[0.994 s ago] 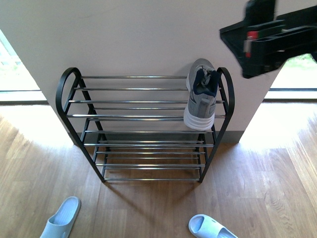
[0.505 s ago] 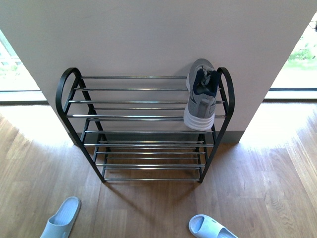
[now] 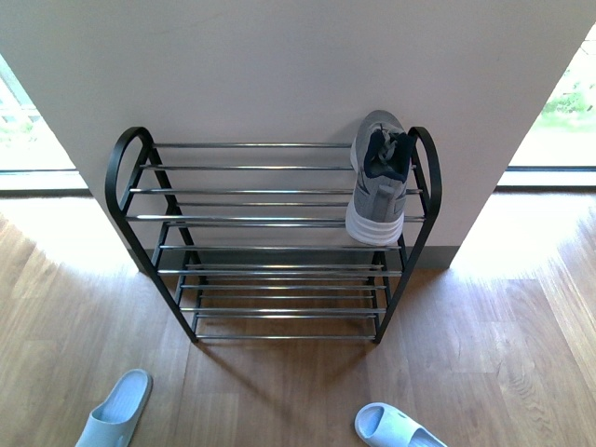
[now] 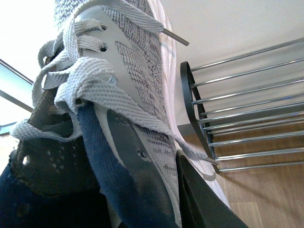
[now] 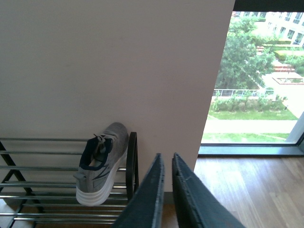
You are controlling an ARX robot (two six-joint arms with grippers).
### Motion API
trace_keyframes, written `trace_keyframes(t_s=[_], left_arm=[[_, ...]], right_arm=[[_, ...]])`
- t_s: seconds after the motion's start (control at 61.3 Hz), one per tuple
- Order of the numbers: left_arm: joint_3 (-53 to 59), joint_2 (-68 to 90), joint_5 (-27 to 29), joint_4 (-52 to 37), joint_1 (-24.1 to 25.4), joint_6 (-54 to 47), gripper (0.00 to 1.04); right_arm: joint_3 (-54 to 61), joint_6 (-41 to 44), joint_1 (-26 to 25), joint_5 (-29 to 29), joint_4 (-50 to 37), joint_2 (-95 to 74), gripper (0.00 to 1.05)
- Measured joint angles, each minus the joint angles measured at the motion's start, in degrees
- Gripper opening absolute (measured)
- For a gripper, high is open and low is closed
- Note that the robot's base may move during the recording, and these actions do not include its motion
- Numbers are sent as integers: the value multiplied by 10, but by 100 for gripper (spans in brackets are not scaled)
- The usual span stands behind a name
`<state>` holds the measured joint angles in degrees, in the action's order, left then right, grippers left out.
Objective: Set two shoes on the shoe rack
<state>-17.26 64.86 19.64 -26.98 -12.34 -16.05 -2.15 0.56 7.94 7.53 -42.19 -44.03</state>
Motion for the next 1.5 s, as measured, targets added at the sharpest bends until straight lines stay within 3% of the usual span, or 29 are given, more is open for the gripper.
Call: trace_keyframes(t_s=[0.179, 0.245, 0.342, 0.864, 1.239, 1.337, 1.5], left_arm=[[0, 0, -2, 0, 0, 0, 2], [0, 0, -1, 0, 0, 0, 2], [0, 0, -1, 0, 0, 0, 2], [0, 0, -1, 0, 0, 0, 2], [0, 0, -1, 0, 0, 0, 2], [0, 0, -1, 0, 0, 0, 2], [0, 0, -2, 0, 0, 0, 2]], right_arm=[[10, -1, -21, -20, 46, 51, 2], [11, -1, -51, -65, 71, 79, 2], [11, -1, -75, -70, 106, 118, 2], [11, -1, -78, -74, 266, 284, 2], [11, -1, -78, -74, 322, 340, 2], [11, -1, -78, -75, 412, 413, 2], [11, -1, -78, -75, 421, 436, 2]])
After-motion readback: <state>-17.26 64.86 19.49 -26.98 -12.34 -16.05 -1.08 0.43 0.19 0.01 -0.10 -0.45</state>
